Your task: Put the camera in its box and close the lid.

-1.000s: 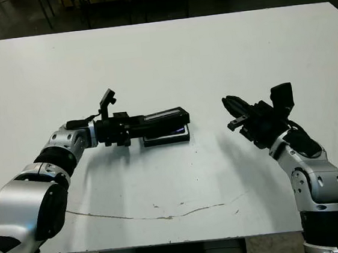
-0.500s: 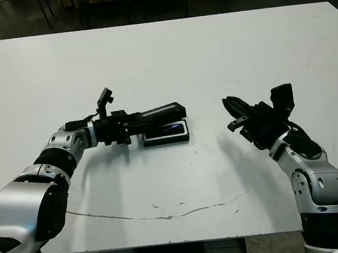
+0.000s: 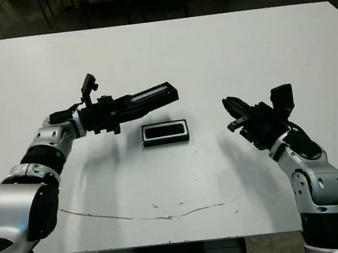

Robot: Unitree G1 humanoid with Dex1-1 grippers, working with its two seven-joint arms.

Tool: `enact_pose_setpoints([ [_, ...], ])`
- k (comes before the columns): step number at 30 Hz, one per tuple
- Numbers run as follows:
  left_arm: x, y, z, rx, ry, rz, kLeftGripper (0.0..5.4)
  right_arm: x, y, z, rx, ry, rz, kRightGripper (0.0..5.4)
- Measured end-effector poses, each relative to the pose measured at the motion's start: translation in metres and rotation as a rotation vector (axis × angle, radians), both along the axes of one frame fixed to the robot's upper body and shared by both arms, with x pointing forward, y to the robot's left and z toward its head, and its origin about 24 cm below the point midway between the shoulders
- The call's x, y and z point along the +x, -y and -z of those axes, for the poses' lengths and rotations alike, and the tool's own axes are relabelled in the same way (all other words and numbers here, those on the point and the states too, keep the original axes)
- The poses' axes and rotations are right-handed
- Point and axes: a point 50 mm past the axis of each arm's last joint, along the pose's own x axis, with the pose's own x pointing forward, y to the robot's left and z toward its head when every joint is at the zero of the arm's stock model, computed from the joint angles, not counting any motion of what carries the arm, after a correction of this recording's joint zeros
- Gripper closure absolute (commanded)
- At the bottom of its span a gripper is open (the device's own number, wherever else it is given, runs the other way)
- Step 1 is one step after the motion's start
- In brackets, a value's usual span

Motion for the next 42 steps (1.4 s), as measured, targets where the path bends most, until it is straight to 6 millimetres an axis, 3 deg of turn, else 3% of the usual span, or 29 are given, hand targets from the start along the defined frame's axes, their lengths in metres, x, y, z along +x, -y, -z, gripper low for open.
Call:
enact_pose_setpoints([
  [9, 0.004, 0.004, -0.021, 0.148, 0.036, 0.137, 3.64, -0.001, 0.003, 0.0, 0.002, 0.001, 0.011, 5.4],
  [22, 0.0, 0.044, -0.011, 0.197, 0.111, 0.223, 3.64, -0.002, 0.005, -0.001, 0.014, 0.004, 0.021, 5.4],
  [30, -0.002, 0.057, -0.011, 0.204, 0.18, 0.256, 3.64, -0.003, 0.005, -0.001, 0.015, 0.003, 0.02, 5.4],
  [36, -0.004, 0.056, -0.011, 0.222, 0.186, 0.285, 3.64, -0.004, 0.004, -0.001, 0.012, 0.005, 0.02, 5.4],
  [42, -0.001, 0.041, -0.01, 0.295, 0.153, 0.26, 3.64, -0.005, 0.004, 0.0, 0.01, 0.003, 0.027, 5.4],
])
